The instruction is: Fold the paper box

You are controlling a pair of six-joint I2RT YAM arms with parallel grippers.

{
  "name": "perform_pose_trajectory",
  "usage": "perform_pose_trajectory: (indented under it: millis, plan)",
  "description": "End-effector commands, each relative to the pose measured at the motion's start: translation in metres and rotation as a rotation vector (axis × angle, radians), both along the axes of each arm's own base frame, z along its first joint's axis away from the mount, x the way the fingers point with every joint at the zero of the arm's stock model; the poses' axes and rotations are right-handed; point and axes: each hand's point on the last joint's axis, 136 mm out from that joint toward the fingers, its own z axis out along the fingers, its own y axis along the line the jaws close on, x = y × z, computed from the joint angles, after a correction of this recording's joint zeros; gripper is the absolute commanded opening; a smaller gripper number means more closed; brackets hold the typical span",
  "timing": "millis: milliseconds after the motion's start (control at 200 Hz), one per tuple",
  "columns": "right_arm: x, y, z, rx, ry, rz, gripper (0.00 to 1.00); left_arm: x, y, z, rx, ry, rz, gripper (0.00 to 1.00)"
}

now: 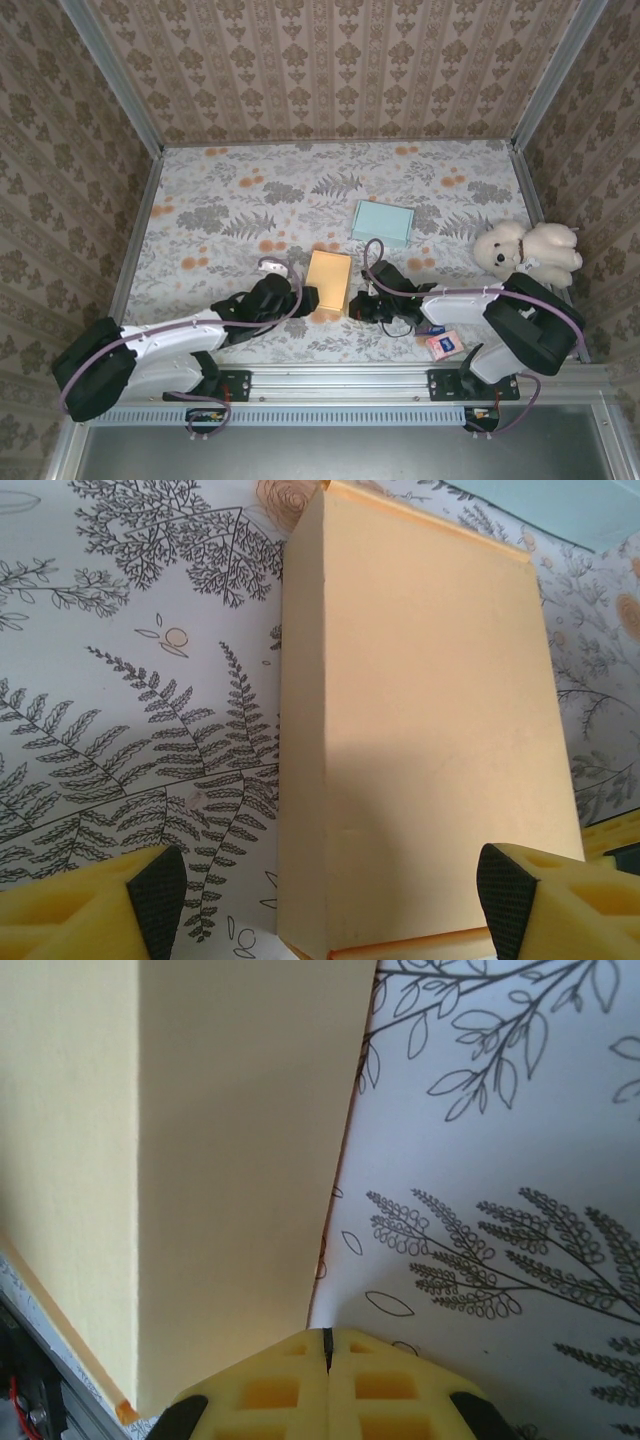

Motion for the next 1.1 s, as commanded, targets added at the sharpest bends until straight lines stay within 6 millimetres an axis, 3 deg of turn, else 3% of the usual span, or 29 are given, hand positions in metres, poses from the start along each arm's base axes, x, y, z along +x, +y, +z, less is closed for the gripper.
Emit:
perform_pose_trajectory:
  millis: [0, 445, 725, 1095]
  plan:
    - [-0.002, -0.001, -0.011, -0.015, 0.017, -0.018, 0.0, 0.0, -0.002, -0.005, -0.005, 0.002, 0.012, 0.79]
    - [-0.003, -0.006, -0.017, -0.039, 0.024, -0.025, 0.0, -0.016, -0.031, -0.001, -0.03, 0.009, -0.061, 0.76]
    - [0.0, -0.002, -0.014, -0.006, 0.009, -0.04, 0.0, -0.041, -0.083, 0.024, -0.088, -0.04, -0.193, 0.74]
    - [-0.001, 0.006, -0.009, 0.038, 0.005, -0.019, 0.0, -0.056, -0.12, 0.028, -0.146, -0.026, -0.294, 0.72]
